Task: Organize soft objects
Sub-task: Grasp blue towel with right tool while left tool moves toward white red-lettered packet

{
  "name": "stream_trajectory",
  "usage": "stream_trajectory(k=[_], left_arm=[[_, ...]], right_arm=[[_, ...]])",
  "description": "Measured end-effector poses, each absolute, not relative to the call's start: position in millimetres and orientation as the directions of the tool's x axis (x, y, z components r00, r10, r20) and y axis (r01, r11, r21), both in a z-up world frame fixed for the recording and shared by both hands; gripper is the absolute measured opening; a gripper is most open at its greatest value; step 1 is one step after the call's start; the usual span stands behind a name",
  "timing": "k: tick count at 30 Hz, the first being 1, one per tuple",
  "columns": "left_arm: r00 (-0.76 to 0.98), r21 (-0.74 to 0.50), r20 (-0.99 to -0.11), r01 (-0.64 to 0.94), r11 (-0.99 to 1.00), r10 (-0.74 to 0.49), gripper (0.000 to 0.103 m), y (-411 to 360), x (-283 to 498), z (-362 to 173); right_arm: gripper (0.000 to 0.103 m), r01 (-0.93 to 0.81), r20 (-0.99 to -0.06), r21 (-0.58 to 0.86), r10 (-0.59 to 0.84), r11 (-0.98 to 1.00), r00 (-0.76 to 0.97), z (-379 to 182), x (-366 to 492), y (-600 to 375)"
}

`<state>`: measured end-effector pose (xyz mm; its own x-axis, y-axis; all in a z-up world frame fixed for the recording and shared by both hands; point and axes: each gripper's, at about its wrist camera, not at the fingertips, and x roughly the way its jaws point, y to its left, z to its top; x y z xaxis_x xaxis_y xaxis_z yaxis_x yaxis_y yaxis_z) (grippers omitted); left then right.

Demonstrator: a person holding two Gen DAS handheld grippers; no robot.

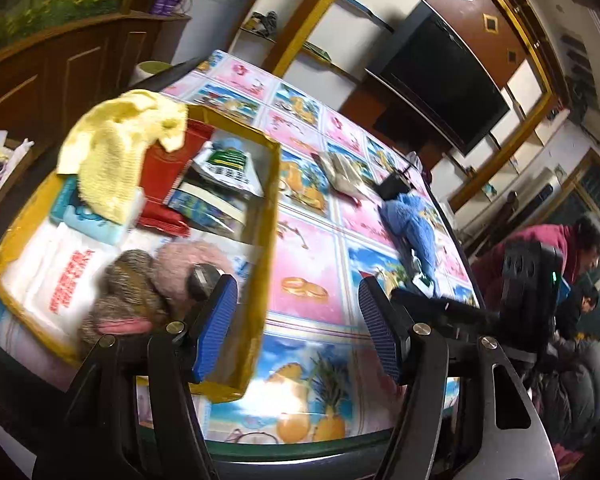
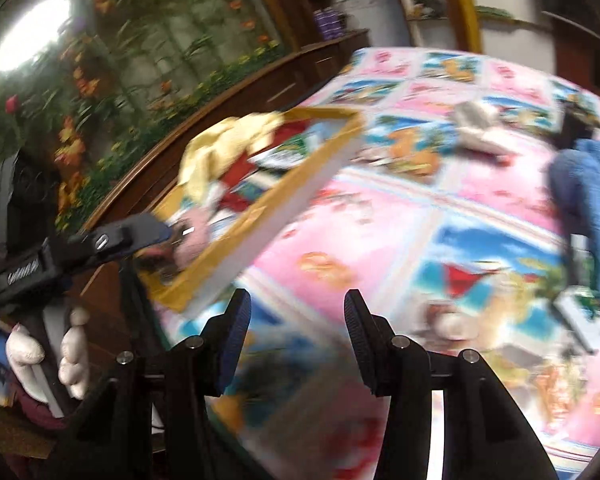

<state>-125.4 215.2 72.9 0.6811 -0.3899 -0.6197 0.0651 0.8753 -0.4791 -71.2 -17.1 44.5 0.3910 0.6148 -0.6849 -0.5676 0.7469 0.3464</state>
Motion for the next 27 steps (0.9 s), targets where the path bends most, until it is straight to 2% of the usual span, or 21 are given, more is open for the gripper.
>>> stream_trajectory(k=[6, 9, 13, 21, 27], left_arm=[[0.639, -0.454, -0.647, 0.114, 0.884, -0.415, 0.064, 186.8, -119.3, 69.2], [0.613, -0.455, -0.661, 0.131, 0.881, -0.433, 0.064, 174.2, -116.2, 64.5], [0.581, -0.454, -0.674, 0.16, 0.876, -0.455, 0.064, 158.6, -114.1, 62.6], [0.542, -0.462, -0.694, 0.169, 0.871, -0.473, 0.064, 148.7, -112.2, 56.9], [0.492, -0.489, -0.706, 0.181, 0.853, -0.509, 0.064, 139.7, -108.6, 49.5]], right_arm=[[0.049, -0.276, -0.666, 0.311, 0.416, 0.909, 0.62, 55.2, -22.9, -113.2], [0.049, -0.196, -0.658, 0.244, 0.311, 0.95, 0.686, 62.6, -0.7, -134.7], [0.049, -0.196, -0.684, 0.179, 0.265, 0.964, 0.68, 65.2, 37.4, -131.1], [0.05, -0.192, -0.769, 0.05, 0.161, 0.98, 0.619, 34.8, 78.7, -117.7], [0.044, -0.293, -0.784, 0.156, 0.299, 0.943, 0.544, 28.0, 60.2, -105.0]])
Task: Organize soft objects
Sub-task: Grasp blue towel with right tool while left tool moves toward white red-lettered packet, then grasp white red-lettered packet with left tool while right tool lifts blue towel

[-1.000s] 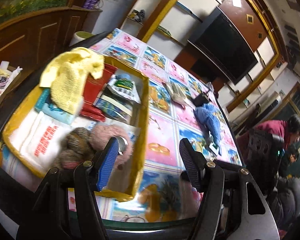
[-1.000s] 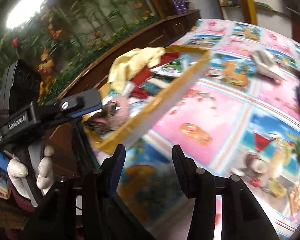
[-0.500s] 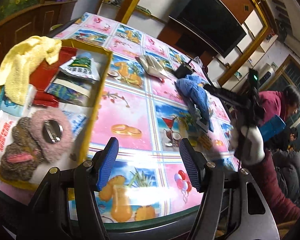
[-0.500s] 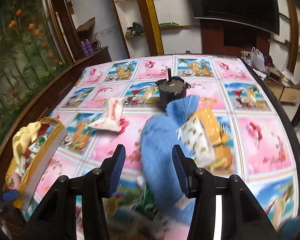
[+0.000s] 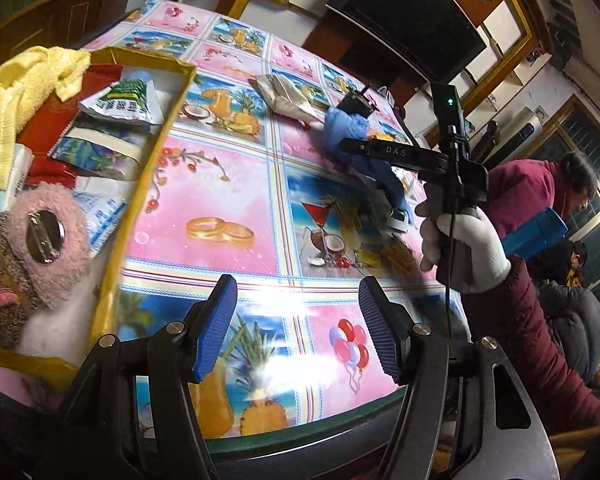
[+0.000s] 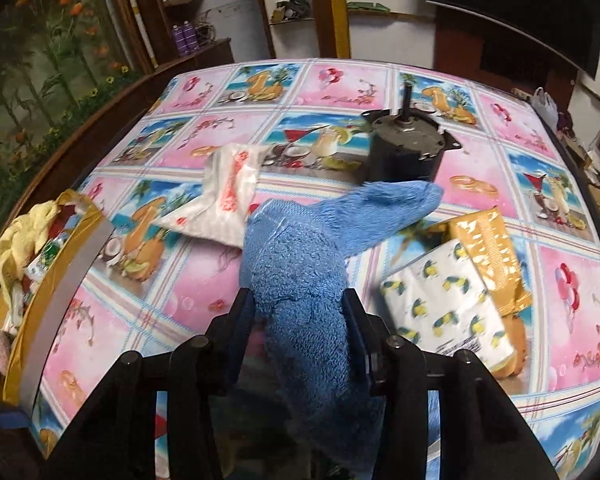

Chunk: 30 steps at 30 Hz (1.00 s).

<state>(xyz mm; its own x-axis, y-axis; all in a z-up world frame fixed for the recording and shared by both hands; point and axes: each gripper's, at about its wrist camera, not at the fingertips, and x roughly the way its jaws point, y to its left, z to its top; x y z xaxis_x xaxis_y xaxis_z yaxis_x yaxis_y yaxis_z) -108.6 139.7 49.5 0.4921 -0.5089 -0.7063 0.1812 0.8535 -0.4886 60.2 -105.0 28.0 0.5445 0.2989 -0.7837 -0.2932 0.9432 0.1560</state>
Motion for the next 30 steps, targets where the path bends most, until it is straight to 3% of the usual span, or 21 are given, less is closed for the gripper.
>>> stream_trajectory(k=[6, 13, 18, 21, 23, 26, 28, 30], left_arm=[[0.462, -0.513, -0.71, 0.175, 0.84, -0.53, 0.064, 136.4, -103.9, 42.0], [0.42, -0.482, -0.747, 0.193, 0.855, -0.515, 0.064, 116.5, -98.3, 30.6], [0.381, -0.462, -0.777, 0.196, 0.865, -0.501, 0.064, 104.0, -87.6, 17.4], [0.393, -0.436, -0.784, 0.204, 0.877, -0.481, 0.064, 98.8, -84.2, 18.8], [0.406, -0.424, -0.782, 0.21, 0.881, -0.473, 0.065, 95.9, -82.7, 18.6], [0.43, -0.441, -0.754, 0.23, 0.868, -0.497, 0.074, 95.3, -81.4, 16.5], [0.436, -0.468, -0.726, 0.254, 0.847, -0.532, 0.084, 95.6, -81.3, 15.0], [0.434, -0.437, -0.73, 0.298, 0.849, -0.528, 0.086, 90.6, -83.3, 15.4]], right_arm=[[0.045, -0.42, -0.757, 0.359, 0.523, 0.834, 0.391, 24.4, 24.2, -93.6], [0.053, -0.371, -0.757, 0.274, 0.437, 0.887, 0.485, 24.6, 31.8, -83.4], [0.053, -0.346, -0.768, 0.247, 0.401, 0.905, 0.5, 14.3, 41.8, -72.0], [0.038, -0.349, -0.766, 0.231, 0.391, 0.908, 0.51, 12.5, 39.8, -72.5], [0.037, -0.348, -0.761, 0.244, 0.402, 0.905, 0.51, 12.9, 38.9, -76.0], [0.036, -0.337, -0.758, 0.25, 0.4, 0.908, 0.515, 14.1, 38.4, -82.2], [0.036, -0.334, -0.757, 0.258, 0.404, 0.907, 0.513, 14.6, 38.4, -86.6], [0.036, -0.326, -0.759, 0.268, 0.407, 0.906, 0.508, 13.1, 39.0, -89.7]])
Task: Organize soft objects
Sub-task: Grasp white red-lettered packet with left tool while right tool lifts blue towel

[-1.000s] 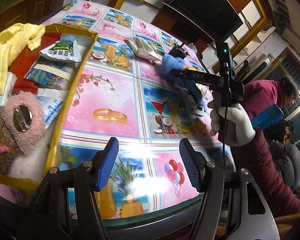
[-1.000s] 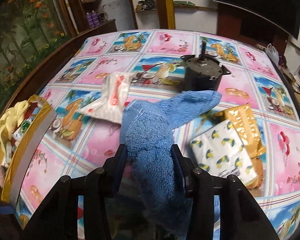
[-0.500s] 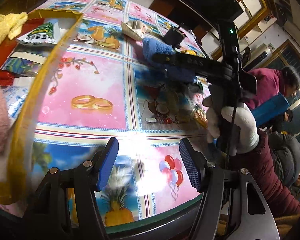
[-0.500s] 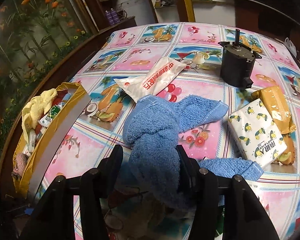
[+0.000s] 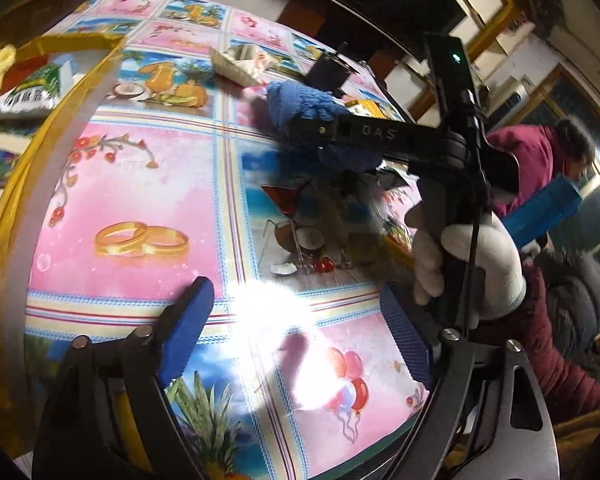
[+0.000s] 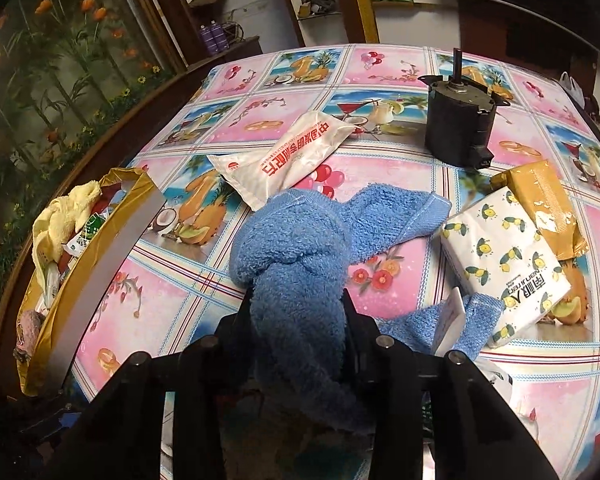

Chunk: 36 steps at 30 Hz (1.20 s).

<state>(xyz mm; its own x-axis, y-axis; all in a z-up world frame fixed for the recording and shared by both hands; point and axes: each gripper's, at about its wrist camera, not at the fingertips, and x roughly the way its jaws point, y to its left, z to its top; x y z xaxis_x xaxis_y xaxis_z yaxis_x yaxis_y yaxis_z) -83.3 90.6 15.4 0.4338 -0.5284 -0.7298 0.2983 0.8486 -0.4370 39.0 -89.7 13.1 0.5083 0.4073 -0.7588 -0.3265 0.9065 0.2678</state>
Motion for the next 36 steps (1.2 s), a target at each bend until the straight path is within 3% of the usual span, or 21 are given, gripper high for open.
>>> stream_trajectory(k=[6, 9, 14, 17, 23, 28, 32, 36], left_arm=[[0.403, -0.336, -0.773, 0.394, 0.855, -0.49, 0.087, 72.7, -87.7, 16.0], [0.359, -0.392, -0.792, 0.324, 0.861, -0.495, 0.086, 81.2, -70.5, 20.5], [0.515, -0.377, -0.737, 0.225, 0.899, -0.438, 0.086, 106.3, -19.5, 63.9], [0.571, -0.305, -0.736, 0.199, 0.931, -0.363, 0.086, 103.8, 14.2, 78.2], [0.573, -0.16, -0.789, 0.158, 0.975, -0.222, 0.086, 83.5, 80.6, 55.7], [0.565, -0.201, -0.786, 0.148, 0.968, -0.249, 0.086, 67.9, 119.8, 49.5], [0.586, -0.049, -0.797, 0.176, 0.983, -0.145, 0.086, 42.1, 154.3, 42.6], [0.543, -0.03, -0.831, 0.17, 0.985, -0.119, 0.086, 31.5, 182.4, 20.4]], right_arm=[[0.037, -0.326, -0.756, 0.282, 0.418, 0.902, 0.503, 10.5, 40.0, -89.7], [0.037, -0.325, -0.754, 0.289, 0.423, 0.9, 0.502, 10.1, 41.1, -90.1], [0.037, -0.321, -0.752, 0.304, 0.433, 0.897, 0.498, 10.1, 40.9, -91.9], [0.037, -0.314, -0.748, 0.315, 0.438, 0.896, 0.498, 10.0, 40.1, -92.8], [0.037, -0.312, -0.748, 0.313, 0.435, 0.897, 0.501, 10.5, 38.9, -92.3], [0.037, -0.312, -0.751, 0.316, 0.437, 0.896, 0.495, 10.6, 40.7, -92.6], [0.037, -0.308, -0.753, 0.323, 0.44, 0.895, 0.489, 10.9, 42.0, -93.4], [0.037, -0.307, -0.754, 0.324, 0.44, 0.895, 0.488, 11.0, 44.0, -92.0]])
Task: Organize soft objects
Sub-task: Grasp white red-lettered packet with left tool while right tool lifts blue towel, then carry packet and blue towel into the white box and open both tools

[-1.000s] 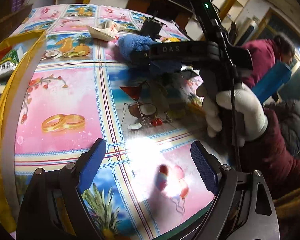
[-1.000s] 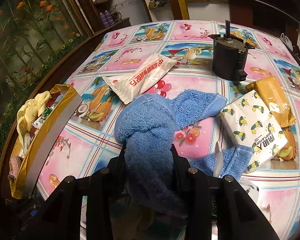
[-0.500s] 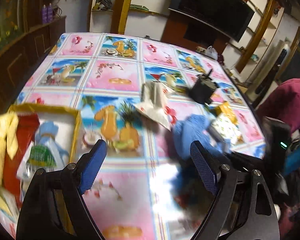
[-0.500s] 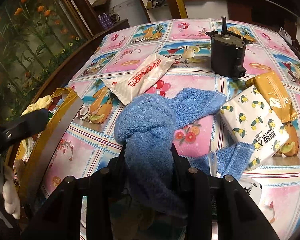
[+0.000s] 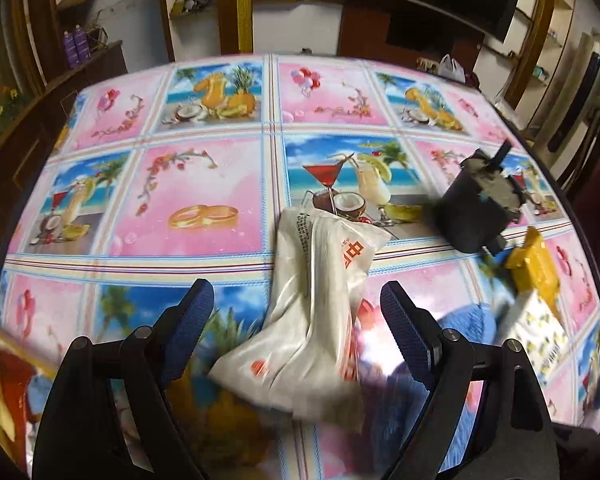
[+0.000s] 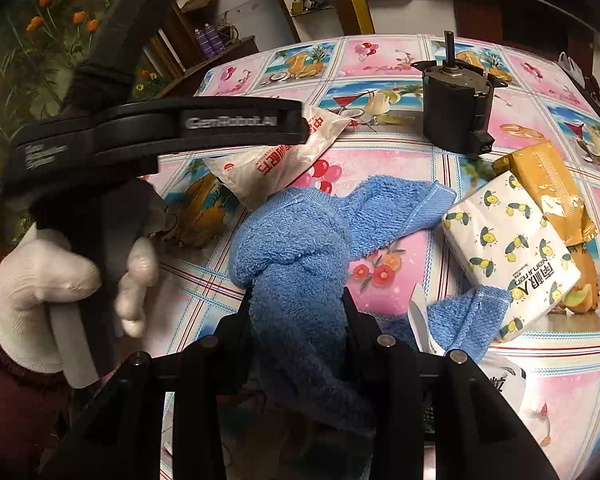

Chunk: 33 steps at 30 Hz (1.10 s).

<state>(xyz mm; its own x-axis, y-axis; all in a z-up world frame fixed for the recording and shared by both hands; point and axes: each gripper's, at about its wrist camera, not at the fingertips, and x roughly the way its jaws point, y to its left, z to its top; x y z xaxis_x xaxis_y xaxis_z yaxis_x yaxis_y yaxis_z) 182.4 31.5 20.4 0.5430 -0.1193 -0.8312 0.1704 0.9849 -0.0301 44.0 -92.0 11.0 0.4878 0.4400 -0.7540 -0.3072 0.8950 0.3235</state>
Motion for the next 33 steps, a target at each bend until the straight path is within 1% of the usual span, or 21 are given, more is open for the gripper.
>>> stream_trajectory(k=[3, 5, 6, 7, 8, 10, 11, 13, 17, 23, 26, 30, 33], left_arm=[[0.513, 0.015, -0.855, 0.178, 0.984, -0.08, 0.086, 20.5, 193.8, 3.5], [0.529, 0.022, -0.845, 0.175, 0.984, -0.075, 0.086, 18.7, 192.9, 0.9], [0.529, 0.019, -0.845, 0.173, 0.985, -0.077, 0.08, 19.0, 191.9, 1.2], [0.528, 0.019, -0.846, 0.175, 0.984, -0.078, 0.062, 19.0, 190.8, 3.4], [0.522, 0.024, -0.85, 0.177, 0.984, -0.073, 0.052, 18.5, 190.4, 6.8], [0.489, -0.025, -0.865, 0.179, 0.984, -0.111, 0.046, 22.2, 189.2, 10.6], [0.486, -0.035, -0.866, 0.179, 0.983, -0.119, 0.044, 24.0, 186.3, 12.9], [0.492, -0.058, -0.86, 0.175, 0.983, -0.138, 0.044, 29.0, 178.6, 18.0], [0.506, -0.163, -0.831, 0.174, 0.971, -0.23, 0.044, 44.0, 154.0, 34.7], [0.562, -0.211, -0.772, 0.215, 0.954, -0.297, 0.044, 63.5, 91.4, 73.9], [0.587, -0.264, -0.732, 0.222, 0.938, -0.345, 0.044, 86.3, 53.2, 96.2], [0.63, -0.317, -0.684, 0.196, 0.928, -0.367, 0.044, 129.1, 0.8, 119.2], [0.672, -0.349, -0.658, 0.128, 0.928, -0.34, 0.044, 169.9, -30.3, 128.8]], right_arm=[[0.037, -0.308, -0.753, 0.32, 0.438, 0.896, 0.491, 11.1, 45.0, -89.8], [0.037, -0.308, -0.754, 0.317, 0.435, 0.897, 0.493, 10.9, 47.1, -87.3], [0.037, -0.307, -0.753, 0.315, 0.434, 0.898, 0.494, 10.9, 47.3, -86.7], [0.037, -0.307, -0.753, 0.315, 0.434, 0.898, 0.495, 11.0, 47.4, -86.5], [0.037, -0.307, -0.752, 0.316, 0.434, 0.898, 0.497, 10.9, 47.5, -86.1], [0.037, -0.305, -0.749, 0.318, 0.435, 0.898, 0.499, 10.7, 47.5, -85.5], [0.037, -0.306, -0.749, 0.318, 0.436, 0.897, 0.499, 10.7, 46.9, -84.9], [0.037, -0.31, -0.749, 0.315, 0.436, 0.897, 0.5, 10.3, 46.5, -85.5], [0.035, -0.323, -0.736, 0.349, 0.47, 0.88, 0.487, 9.9, 43.8, -87.7], [0.035, -0.356, -0.713, 0.364, 0.504, 0.86, 0.488, 13.5, 37.5, -83.0], [0.035, -0.361, -0.695, 0.356, 0.502, 0.862, 0.515, 18.6, 33.3, -85.3], [0.035, -0.365, -0.68, 0.338, 0.493, 0.867, 0.543, 22.6, 25.6, -85.1], [0.035, -0.374, -0.681, 0.319, 0.485, 0.871, 0.549, 22.5, 19.7, -78.6]])
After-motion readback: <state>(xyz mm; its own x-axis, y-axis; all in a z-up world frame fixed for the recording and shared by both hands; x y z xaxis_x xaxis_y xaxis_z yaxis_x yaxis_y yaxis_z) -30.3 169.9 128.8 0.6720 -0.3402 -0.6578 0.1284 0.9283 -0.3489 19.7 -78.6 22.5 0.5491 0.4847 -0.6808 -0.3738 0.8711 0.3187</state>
